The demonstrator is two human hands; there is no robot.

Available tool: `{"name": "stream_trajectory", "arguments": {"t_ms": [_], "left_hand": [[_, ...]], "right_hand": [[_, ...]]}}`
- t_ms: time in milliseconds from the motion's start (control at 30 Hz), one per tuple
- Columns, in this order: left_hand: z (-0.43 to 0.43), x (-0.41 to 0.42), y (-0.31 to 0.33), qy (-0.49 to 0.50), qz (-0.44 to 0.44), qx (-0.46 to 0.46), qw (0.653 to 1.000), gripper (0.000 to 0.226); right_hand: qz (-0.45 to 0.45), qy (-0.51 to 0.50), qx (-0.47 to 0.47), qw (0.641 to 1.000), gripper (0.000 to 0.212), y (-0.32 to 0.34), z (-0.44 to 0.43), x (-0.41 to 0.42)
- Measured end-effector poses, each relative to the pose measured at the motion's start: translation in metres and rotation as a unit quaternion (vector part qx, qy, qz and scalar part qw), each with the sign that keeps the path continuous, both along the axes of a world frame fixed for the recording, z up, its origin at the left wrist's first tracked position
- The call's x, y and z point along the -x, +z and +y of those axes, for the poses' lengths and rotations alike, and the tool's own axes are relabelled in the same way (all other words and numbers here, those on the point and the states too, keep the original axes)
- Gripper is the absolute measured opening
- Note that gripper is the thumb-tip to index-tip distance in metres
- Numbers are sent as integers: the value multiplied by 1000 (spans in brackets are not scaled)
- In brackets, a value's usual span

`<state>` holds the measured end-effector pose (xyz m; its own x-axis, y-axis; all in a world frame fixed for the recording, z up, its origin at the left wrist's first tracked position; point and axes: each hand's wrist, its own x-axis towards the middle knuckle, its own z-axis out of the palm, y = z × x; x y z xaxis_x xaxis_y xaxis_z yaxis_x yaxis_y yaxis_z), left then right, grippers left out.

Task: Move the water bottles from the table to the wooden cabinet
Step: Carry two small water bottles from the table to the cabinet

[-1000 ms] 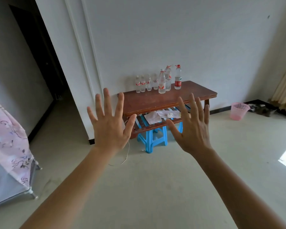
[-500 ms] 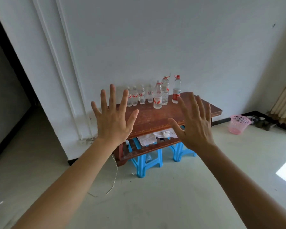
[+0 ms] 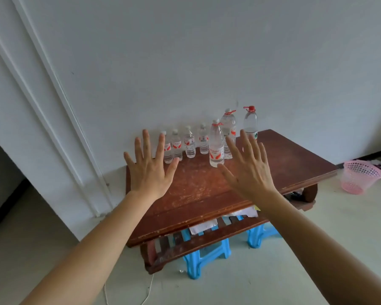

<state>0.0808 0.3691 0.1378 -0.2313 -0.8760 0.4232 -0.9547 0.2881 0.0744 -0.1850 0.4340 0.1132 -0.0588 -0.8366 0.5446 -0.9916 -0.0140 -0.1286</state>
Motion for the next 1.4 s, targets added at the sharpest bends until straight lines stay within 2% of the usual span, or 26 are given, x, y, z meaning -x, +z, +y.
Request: {"name": "stream_trajectory", "arguments": {"t_ms": [200, 367, 500, 667, 800, 867, 1000, 1100, 1233, 1300, 1400], "left_hand": [[-108, 5, 1, 39, 14, -8, 999, 79], [-197, -14, -34, 50, 46, -45, 997, 78], [-274, -26, -59, 14, 64, -85, 994, 80], [-380, -35, -75, -47, 103, -142, 983, 83], [-437, -35, -99, -67, 146, -188, 969, 88], [-459, -32, -122, -77, 177, -233, 953, 89], [-491, -25, -163, -94, 237, -275, 927, 88], [-514, -18, -192, -72, 280, -307, 907, 92], [-544, -6, -212, -61, 322, -328, 886, 101], [-562, 7, -216, -83, 359, -340, 865, 94], [-573, 25, -217, -77, 445, -379, 807, 92]], "right_hand": [[-46, 59, -10, 997, 77, 19, -147, 8], [-65, 112, -53, 990, 88, -16, -248, -15], [-74, 109, -85, 988, 92, -39, -320, -26], [-161, 104, -110, 975, 97, -45, -411, -40], [-272, 131, -114, 947, 108, -61, -452, -49], [-316, 133, -131, 930, 111, -86, -473, -51], [-345, 140, -173, 912, 116, -128, -510, -50], [-389, 138, -215, 885, 116, -160, -544, -48], [-397, 143, -240, 874, 111, -189, -579, -49], [-399, 150, -251, 869, 105, -199, -596, -50], [-395, 162, -268, 863, 93, -208, -612, -50]]}}
